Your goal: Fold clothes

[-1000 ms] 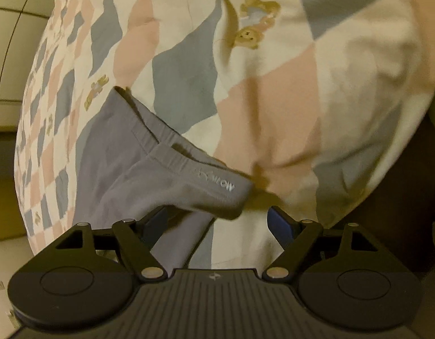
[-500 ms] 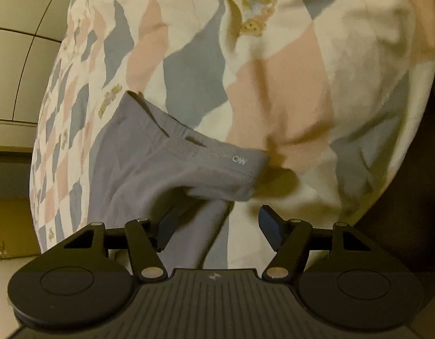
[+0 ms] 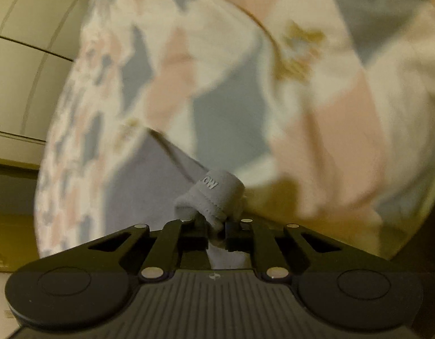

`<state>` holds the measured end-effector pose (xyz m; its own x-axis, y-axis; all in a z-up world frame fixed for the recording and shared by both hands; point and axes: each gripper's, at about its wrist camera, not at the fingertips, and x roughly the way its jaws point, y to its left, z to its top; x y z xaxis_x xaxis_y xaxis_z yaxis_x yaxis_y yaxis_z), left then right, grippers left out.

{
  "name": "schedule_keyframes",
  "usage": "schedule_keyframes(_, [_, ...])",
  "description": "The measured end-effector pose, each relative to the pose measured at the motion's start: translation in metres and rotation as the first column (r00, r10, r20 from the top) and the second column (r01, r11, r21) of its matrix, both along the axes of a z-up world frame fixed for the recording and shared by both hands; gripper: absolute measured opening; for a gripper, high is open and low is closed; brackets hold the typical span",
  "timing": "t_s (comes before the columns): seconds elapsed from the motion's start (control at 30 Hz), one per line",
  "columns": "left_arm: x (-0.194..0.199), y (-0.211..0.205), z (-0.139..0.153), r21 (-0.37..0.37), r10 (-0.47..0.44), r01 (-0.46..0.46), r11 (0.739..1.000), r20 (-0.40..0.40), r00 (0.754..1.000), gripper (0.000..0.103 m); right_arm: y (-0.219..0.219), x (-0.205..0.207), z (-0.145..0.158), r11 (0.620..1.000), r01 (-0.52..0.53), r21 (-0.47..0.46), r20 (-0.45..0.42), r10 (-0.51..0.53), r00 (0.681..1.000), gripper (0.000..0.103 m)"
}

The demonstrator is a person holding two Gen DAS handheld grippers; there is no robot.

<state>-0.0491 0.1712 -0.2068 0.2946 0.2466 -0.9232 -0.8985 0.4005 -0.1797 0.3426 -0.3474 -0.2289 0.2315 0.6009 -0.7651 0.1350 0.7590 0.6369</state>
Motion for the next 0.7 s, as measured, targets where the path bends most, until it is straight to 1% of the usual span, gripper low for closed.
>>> schedule_keyframes(0.03, [-0.002,0.003,0.013,0.027,-0.022,0.021,0.999,0.019,1.000,0.002,0.002,0.006,0.008,1.000,-0.013,-0.002,-0.001,0.013,1.000,0.010])
schedule_keyframes(0.07, [-0.004,0.006,0.026,0.059,-0.049,0.048,0.997,0.023,0.999,0.003,0.004,0.013,0.017,1.000,-0.026,-0.004,-0.001,0.026,1.000,0.010])
schedule_keyframes(0.1, [-0.007,0.006,0.029,0.071,-0.064,0.063,0.996,0.013,0.998,0.003,0.006,0.019,0.024,0.999,-0.040,-0.008,-0.004,0.040,0.999,0.009])
schedule_keyframes(0.13, [-0.010,0.004,0.023,0.058,-0.064,0.065,0.996,-0.011,0.998,0.002,0.008,0.022,0.024,0.998,-0.054,-0.043,-0.025,0.053,0.998,0.009])
schedule_keyframes(0.17, [-0.013,0.001,0.018,0.046,-0.065,0.067,0.997,-0.035,0.997,0.003,0.008,0.021,0.019,0.995,-0.065,-0.077,-0.057,0.061,0.997,0.009])
schedule_keyframes(0.27, [-0.022,-0.007,0.000,0.008,-0.069,0.070,0.997,-0.106,0.992,0.003,0.004,0.008,-0.013,0.976,-0.066,-0.208,-0.188,0.027,0.982,0.009])
schedule_keyframes(0.33, [-0.028,-0.012,-0.012,-0.017,-0.073,0.071,0.997,-0.153,0.985,0.003,-0.005,-0.008,-0.033,0.972,-0.031,-0.234,-0.247,-0.029,0.969,0.009])
schedule_keyframes(0.37, [-0.033,-0.014,-0.017,-0.032,-0.060,0.056,0.998,-0.160,0.985,0.003,-0.007,-0.012,-0.036,0.972,-0.019,-0.235,-0.251,-0.042,0.967,0.009])
schedule_keyframes(0.4, [-0.039,-0.015,-0.022,-0.049,-0.031,0.024,0.999,-0.149,0.988,0.009,-0.009,-0.016,-0.040,0.972,-0.008,-0.235,-0.254,-0.053,0.966,0.009])
schedule_keyframes(0.43, [-0.046,-0.015,-0.025,-0.063,0.001,-0.010,0.998,-0.134,0.991,0.011,-0.008,-0.018,-0.040,0.974,-0.011,-0.228,-0.245,-0.046,0.969,0.012])
schedule_keyframes(0.5, [-0.060,-0.012,-0.029,-0.086,0.071,-0.080,0.993,-0.096,0.993,0.018,-0.003,-0.020,-0.040,0.978,-0.017,-0.210,-0.220,-0.030,0.975,0.021])
schedule_keyframes(0.53, [-0.067,-0.009,-0.030,-0.099,0.109,-0.115,0.988,-0.071,0.992,0.020,-0.001,-0.021,-0.039,0.979,-0.018,-0.203,-0.208,-0.025,0.978,0.025])
schedule_keyframes(0.6, [-0.080,-0.003,-0.031,-0.123,0.185,-0.185,0.975,-0.017,0.983,0.022,0.003,-0.024,-0.041,0.981,-0.017,-0.195,-0.193,-0.021,0.981,0.028])
schedule_keyframes(0.63, [-0.084,0.000,-0.032,-0.133,0.216,-0.214,0.968,0.001,0.976,0.026,0.005,-0.026,-0.042,0.981,-0.018,-0.194,-0.191,-0.020,0.981,0.031])
schedule_keyframes(0.7, [-0.088,0.006,-0.035,-0.145,0.255,-0.251,0.957,0.010,0.967,0.028,0.010,-0.030,-0.048,0.977,-0.038,-0.209,-0.212,-0.008,0.977,0.034])
